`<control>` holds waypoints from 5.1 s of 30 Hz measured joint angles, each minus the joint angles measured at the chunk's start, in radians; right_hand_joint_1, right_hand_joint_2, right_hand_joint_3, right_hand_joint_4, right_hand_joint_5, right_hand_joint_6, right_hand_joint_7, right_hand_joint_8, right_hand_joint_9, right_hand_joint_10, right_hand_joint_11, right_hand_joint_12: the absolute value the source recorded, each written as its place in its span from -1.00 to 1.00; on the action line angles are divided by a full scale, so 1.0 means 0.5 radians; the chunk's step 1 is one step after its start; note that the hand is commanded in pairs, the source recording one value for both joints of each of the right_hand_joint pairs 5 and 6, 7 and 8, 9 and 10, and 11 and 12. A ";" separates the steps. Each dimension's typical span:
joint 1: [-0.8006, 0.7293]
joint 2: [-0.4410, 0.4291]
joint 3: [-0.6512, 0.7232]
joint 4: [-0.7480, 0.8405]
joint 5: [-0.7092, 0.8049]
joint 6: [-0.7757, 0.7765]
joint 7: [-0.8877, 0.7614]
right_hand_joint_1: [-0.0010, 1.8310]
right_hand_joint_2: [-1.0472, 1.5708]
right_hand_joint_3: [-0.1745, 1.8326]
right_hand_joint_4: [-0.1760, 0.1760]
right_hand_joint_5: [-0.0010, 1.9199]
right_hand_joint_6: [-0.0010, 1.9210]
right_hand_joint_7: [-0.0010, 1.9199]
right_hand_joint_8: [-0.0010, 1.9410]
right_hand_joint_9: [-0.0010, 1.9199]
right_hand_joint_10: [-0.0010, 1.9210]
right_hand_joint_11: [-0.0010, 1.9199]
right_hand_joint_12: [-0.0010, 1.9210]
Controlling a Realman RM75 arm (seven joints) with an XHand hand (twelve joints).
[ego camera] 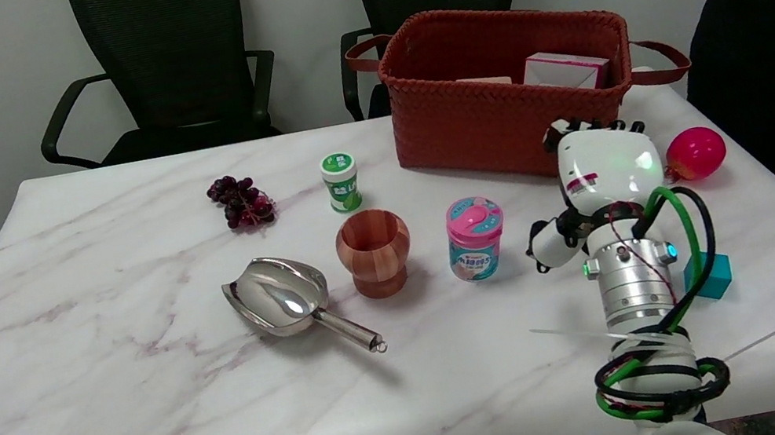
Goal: Pick up the pink gum jar.
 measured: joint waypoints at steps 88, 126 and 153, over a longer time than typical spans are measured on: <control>0.051 -0.050 0.102 -0.348 -0.063 -0.405 2.309 0.35 -0.37 0.11 0.00 -1.00 -1.00 -1.00 -1.00 -1.00 -1.00 -1.00 -1.00; 0.177 -0.075 0.199 -1.117 -0.413 -0.472 3.848 0.30 -0.22 0.13 0.00 -1.00 -1.00 -1.00 -1.00 -0.98 -0.98 -1.00 -1.00; 0.383 -0.111 0.101 -1.445 -0.455 -0.584 4.131 0.44 -0.11 0.17 0.00 -1.00 -1.00 -1.00 -1.00 -1.00 -1.00 -1.00 -1.00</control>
